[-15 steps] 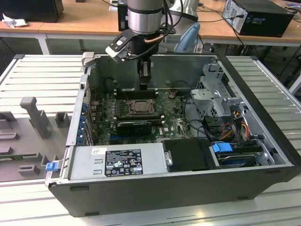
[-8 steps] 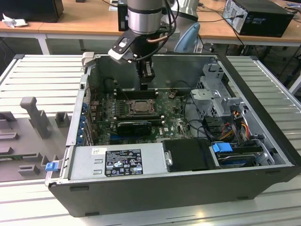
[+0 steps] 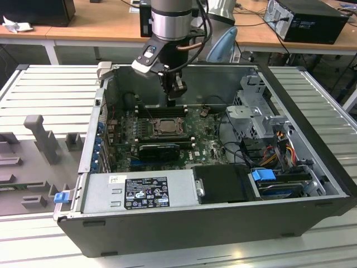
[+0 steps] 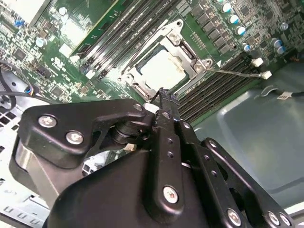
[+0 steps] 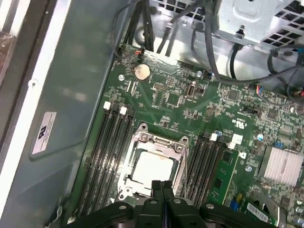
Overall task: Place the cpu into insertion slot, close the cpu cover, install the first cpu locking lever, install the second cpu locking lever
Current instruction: 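Install the first cpu locking lever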
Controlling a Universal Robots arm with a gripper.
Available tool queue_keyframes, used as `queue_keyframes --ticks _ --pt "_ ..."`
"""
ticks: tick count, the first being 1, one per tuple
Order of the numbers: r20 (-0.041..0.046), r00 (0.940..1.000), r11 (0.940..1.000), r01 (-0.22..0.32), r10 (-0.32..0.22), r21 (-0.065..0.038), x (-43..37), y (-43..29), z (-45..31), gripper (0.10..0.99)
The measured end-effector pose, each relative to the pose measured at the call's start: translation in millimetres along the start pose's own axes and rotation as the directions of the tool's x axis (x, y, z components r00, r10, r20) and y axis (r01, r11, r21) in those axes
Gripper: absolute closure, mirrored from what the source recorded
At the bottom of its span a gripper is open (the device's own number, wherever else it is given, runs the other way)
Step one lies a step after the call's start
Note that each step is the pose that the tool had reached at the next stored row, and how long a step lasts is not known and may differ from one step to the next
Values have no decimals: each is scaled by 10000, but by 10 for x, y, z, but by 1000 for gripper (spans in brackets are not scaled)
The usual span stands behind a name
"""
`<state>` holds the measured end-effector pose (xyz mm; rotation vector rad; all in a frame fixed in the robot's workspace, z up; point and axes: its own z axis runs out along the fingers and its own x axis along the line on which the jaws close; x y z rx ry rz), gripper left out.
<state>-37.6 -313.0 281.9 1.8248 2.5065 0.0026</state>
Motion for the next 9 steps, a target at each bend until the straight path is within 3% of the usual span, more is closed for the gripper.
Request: queue_keyframes --ticks 4,5,9 --pt "49 9961 9961 885 -885 -3 0 0 0 980" --pt "76 9909 9910 1340 -1340 -3 0 0 0 980" --pt "122 9796 9797 2005 -2005 4 0 0 0 980"
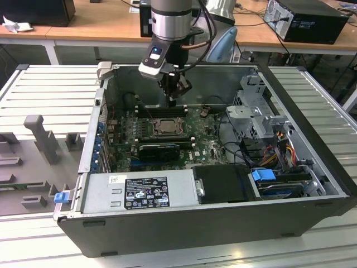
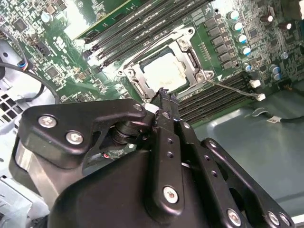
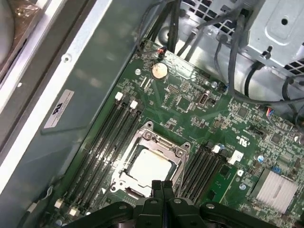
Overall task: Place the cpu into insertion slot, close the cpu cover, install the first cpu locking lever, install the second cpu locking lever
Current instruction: 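Install the first cpu locking lever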
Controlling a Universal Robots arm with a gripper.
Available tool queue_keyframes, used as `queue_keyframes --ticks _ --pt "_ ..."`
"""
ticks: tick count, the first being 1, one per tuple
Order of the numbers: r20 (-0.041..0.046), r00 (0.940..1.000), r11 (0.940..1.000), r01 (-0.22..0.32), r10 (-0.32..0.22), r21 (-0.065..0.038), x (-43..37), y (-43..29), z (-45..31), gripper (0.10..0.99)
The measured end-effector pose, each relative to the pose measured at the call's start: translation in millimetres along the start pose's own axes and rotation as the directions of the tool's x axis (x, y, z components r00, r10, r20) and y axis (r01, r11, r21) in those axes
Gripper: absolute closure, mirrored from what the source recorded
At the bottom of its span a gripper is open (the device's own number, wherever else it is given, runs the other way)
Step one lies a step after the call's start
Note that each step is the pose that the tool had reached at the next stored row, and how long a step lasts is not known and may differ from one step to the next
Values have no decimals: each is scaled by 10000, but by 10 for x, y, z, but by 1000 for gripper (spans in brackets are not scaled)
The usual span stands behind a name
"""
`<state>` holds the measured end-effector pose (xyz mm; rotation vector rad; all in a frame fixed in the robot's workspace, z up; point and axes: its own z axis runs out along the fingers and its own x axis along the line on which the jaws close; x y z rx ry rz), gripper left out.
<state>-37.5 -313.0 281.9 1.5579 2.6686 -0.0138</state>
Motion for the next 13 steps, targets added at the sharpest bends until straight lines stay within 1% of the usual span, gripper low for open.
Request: queue_keyframes --ticks 4,6,8,11,12,13 --pt "30 9992 9992 405 -405 3 0 0 0 980" --pt "50 9972 9973 741 -741 1 0 0 0 980" --pt "60 9958 9958 915 -915 1 0 0 0 980" --pt "86 9903 9903 1390 -1390 0 0 0 0 980" --pt "97 9863 9864 1646 -1646 -1 0 0 0 980" --pt "101 9848 9849 1734 -1734 -3 0 0 0 980"
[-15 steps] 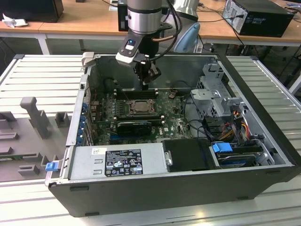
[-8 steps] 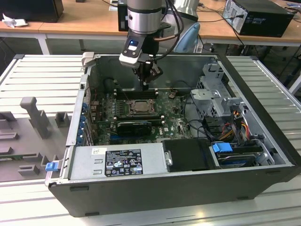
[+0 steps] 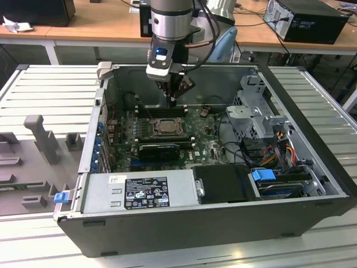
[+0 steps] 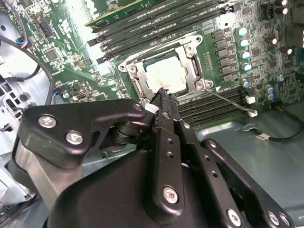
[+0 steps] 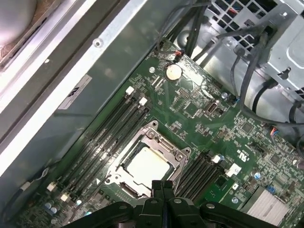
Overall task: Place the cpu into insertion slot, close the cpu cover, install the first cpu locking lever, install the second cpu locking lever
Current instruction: 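Install the first cpu locking lever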
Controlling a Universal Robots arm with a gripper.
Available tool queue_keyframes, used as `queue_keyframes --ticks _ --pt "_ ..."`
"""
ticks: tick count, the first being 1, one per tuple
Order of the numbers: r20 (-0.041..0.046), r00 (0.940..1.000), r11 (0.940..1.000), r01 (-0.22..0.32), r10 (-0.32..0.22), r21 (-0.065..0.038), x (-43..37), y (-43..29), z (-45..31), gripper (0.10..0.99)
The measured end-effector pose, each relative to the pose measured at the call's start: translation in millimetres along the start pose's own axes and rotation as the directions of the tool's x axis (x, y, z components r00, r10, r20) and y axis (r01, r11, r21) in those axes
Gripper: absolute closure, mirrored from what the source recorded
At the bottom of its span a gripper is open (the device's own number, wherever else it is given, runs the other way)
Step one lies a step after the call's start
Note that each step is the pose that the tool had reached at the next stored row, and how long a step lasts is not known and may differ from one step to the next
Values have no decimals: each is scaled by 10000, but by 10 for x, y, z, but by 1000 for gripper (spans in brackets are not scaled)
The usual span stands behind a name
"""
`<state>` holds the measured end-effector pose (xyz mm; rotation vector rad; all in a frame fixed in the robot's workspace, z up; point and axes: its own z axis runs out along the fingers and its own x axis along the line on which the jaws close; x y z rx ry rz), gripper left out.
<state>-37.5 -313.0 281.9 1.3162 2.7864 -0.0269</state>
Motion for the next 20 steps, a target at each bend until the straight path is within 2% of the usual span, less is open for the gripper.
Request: queue_keyframes --ticks 3,6,12,15,17,18,19,20 --pt "20 9988 9988 496 -496 -9 0 0 0 980" --pt "55 9925 9925 1223 -1223 -17 0 0 0 980" --pt "78 9839 9839 1787 -1787 -29 0 0 1 980" --pt "83 9720 9720 2349 -2348 -59 0 0 0 980" --pt "85 9673 9673 2536 -2535 -70 0 0 0 980" --pt "89 9610 9610 2764 -2763 -81 0 0 1 980" --pt "94 9480 9480 3182 -3181 -108 0 0 2 980" --pt "97 9400 9399 3412 -3411 -123 0 0 3 980"
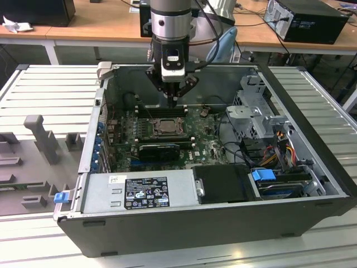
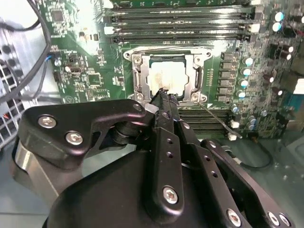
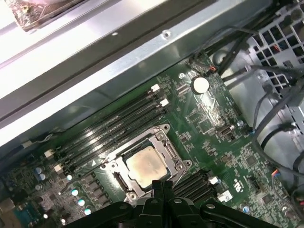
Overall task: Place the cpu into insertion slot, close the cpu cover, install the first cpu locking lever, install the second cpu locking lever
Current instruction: 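Install the first cpu locking lever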
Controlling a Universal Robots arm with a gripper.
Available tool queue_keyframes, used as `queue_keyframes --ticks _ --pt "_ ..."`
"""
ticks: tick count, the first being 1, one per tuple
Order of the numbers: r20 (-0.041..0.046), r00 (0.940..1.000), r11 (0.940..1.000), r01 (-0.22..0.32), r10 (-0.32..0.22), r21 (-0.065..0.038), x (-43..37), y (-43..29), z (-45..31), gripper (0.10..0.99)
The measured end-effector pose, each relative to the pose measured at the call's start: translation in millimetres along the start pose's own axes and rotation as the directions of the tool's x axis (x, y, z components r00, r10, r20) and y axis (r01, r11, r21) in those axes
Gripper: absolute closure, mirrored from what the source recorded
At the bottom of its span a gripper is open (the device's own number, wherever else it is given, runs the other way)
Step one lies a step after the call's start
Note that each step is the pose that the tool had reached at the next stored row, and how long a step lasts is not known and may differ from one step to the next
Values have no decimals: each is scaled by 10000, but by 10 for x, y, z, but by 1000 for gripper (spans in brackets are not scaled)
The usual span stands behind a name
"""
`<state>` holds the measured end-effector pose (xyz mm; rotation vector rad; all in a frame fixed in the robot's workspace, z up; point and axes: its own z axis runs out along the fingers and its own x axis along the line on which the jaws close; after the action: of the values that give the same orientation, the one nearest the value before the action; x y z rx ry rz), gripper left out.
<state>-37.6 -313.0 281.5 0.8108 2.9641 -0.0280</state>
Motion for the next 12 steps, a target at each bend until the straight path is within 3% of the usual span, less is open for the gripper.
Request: queue_keyframes --ticks 6,7,10,12 --pt "3 9947 9946 1031 -1031 -73 0 0 3 980" --pt "5 9902 9902 1396 -1396 -99 1 0 7 980" --pt "-6 9848 9848 1735 -1735 -117 1 -1 13 980" --pt "-160 9777 9778 2094 -2095 -87 2 -1 27 980"
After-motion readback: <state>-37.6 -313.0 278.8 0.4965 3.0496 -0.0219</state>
